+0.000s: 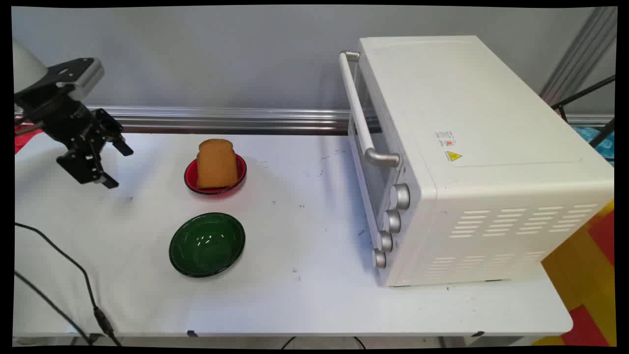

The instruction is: Open the oven

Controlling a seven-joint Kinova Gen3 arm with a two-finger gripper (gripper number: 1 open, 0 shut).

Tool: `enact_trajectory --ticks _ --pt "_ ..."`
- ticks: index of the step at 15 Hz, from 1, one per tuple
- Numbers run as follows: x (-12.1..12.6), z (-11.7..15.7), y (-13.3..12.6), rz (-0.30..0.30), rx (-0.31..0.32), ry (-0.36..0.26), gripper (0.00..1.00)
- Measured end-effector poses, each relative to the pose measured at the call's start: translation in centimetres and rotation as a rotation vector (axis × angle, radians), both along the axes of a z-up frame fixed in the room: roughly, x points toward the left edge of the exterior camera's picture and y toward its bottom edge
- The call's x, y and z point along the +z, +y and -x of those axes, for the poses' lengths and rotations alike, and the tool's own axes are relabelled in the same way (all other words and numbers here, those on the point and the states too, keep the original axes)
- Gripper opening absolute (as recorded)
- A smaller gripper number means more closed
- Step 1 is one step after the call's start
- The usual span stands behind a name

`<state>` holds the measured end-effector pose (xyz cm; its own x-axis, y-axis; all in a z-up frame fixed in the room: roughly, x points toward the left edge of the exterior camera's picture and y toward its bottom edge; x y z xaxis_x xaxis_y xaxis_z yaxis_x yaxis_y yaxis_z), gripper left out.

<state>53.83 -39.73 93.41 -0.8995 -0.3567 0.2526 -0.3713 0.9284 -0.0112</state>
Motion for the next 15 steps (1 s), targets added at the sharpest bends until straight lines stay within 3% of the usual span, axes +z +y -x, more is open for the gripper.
enact_trajectory --ticks 6,15 --pt "1.0 3.3 -0.2 0.031 0.034 0.12 1.0" --pt "7.8 12.7 -3.0 0.125 0.111 0.407 1.0"
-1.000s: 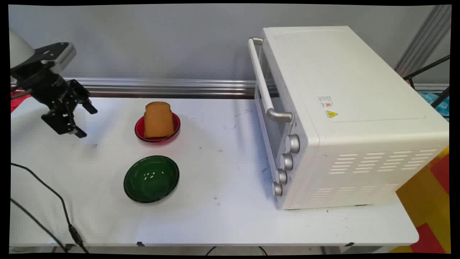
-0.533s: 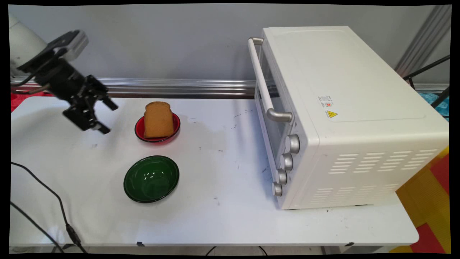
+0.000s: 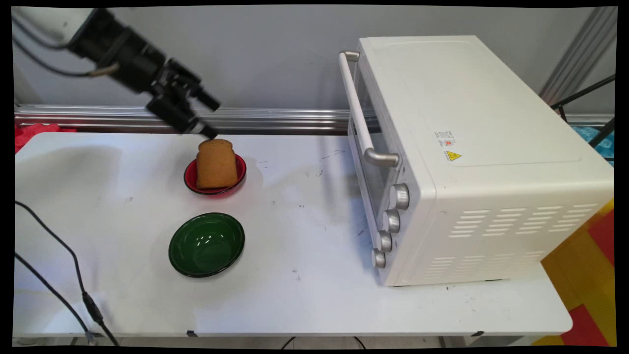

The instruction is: Open the oven

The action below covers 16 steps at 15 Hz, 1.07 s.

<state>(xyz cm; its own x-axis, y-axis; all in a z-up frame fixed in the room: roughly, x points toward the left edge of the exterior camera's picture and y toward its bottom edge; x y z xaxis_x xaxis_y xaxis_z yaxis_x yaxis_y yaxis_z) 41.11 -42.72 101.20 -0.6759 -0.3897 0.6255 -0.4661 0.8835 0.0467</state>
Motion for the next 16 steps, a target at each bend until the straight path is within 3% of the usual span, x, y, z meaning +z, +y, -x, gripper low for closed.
enact_trajectory --ticks 4,7,8,12,16 --pt "2.4 3.2 -1.4 0.036 0.007 0.085 1.0" --pt "3.1 4.5 -2.2 0.048 -0.009 0.099 1.0" --pt "3.3 4.9 -2.5 0.053 -0.017 0.101 0.0" --pt "3.7 6.3 -4.1 0.073 -0.017 0.103 0.0" --pt "3.6 7.9 -5.7 0.056 -0.007 0.105 0.0"
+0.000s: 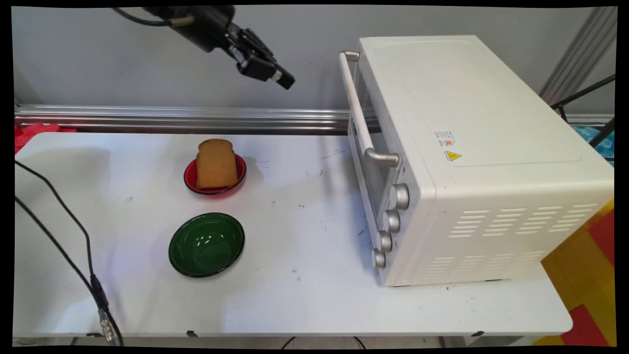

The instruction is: Open the oven

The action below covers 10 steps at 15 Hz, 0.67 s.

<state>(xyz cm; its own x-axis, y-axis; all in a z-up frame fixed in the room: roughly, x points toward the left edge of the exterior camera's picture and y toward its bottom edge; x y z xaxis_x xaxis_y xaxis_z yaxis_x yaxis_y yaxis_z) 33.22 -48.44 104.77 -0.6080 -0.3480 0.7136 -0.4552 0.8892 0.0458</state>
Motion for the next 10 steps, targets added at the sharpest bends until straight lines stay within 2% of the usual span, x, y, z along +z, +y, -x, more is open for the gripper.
enact_trajectory --ticks 10 --pt "-0.5 6.2 -5.7 0.012 -0.043 0.01 0.0"
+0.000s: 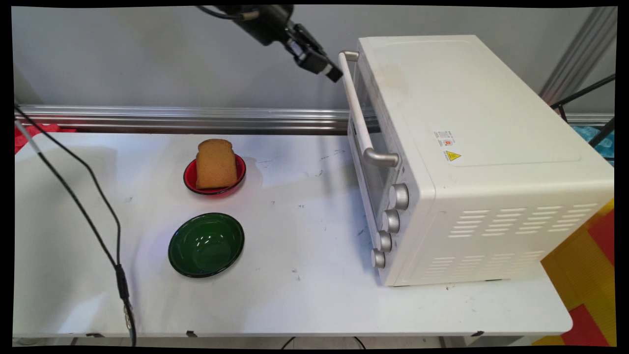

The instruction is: Open the oven

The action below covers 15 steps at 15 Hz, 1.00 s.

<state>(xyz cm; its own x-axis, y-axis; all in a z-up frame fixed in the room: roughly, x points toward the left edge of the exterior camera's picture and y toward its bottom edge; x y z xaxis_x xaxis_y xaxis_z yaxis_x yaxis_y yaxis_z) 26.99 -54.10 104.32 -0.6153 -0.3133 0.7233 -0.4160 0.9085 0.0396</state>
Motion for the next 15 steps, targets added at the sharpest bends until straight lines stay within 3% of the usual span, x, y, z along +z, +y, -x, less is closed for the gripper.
enact_trajectory --ticks 7,15 --pt "-1.5 3.9 -2.7 0.015 -0.033 -0.026 0.0" --pt "-3.9 6.1 -4.4 0.027 -0.064 -0.078 0.0"
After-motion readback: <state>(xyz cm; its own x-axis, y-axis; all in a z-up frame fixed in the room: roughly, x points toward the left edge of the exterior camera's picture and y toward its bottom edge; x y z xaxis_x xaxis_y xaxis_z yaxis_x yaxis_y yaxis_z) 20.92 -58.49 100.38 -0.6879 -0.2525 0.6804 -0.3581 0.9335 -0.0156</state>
